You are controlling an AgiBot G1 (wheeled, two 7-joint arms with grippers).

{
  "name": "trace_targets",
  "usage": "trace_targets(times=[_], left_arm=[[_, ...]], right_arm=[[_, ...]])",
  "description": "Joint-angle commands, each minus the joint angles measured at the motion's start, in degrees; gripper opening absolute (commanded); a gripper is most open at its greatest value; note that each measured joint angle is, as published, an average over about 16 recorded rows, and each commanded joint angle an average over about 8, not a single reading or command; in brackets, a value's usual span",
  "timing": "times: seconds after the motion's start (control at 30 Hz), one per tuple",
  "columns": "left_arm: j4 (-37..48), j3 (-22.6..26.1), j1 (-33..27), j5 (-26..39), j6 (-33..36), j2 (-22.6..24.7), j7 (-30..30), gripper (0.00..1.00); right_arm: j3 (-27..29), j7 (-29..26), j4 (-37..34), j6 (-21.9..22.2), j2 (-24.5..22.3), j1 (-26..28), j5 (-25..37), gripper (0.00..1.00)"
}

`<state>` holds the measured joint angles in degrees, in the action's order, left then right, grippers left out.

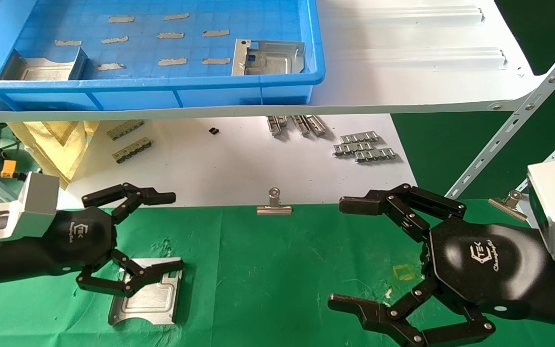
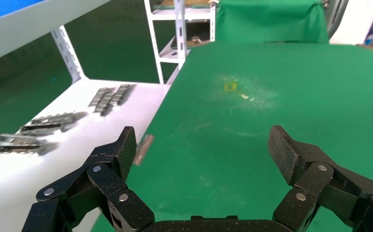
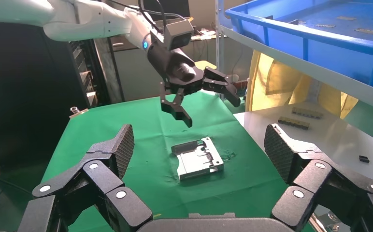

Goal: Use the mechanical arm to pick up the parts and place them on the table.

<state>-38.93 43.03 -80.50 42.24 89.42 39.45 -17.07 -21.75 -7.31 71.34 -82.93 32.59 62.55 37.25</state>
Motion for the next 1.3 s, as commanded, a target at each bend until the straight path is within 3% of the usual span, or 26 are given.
trace_targets(times=[0.03, 1.3], left_arm=[[-1.79, -1.40, 0.98, -0.02, -0.19, -0.23, 1.44, 1.00], [-33.69, -26.26, 18.41, -0.37, -3.63, -4.30, 27.05, 1.00]], right_arm=[[0.00, 0.00, 0.00, 0.00, 0.00, 0.00, 0.00, 1.00], [-0.01, 0.00, 0.00, 0.00, 0.00, 0.00, 0.00, 1.00]])
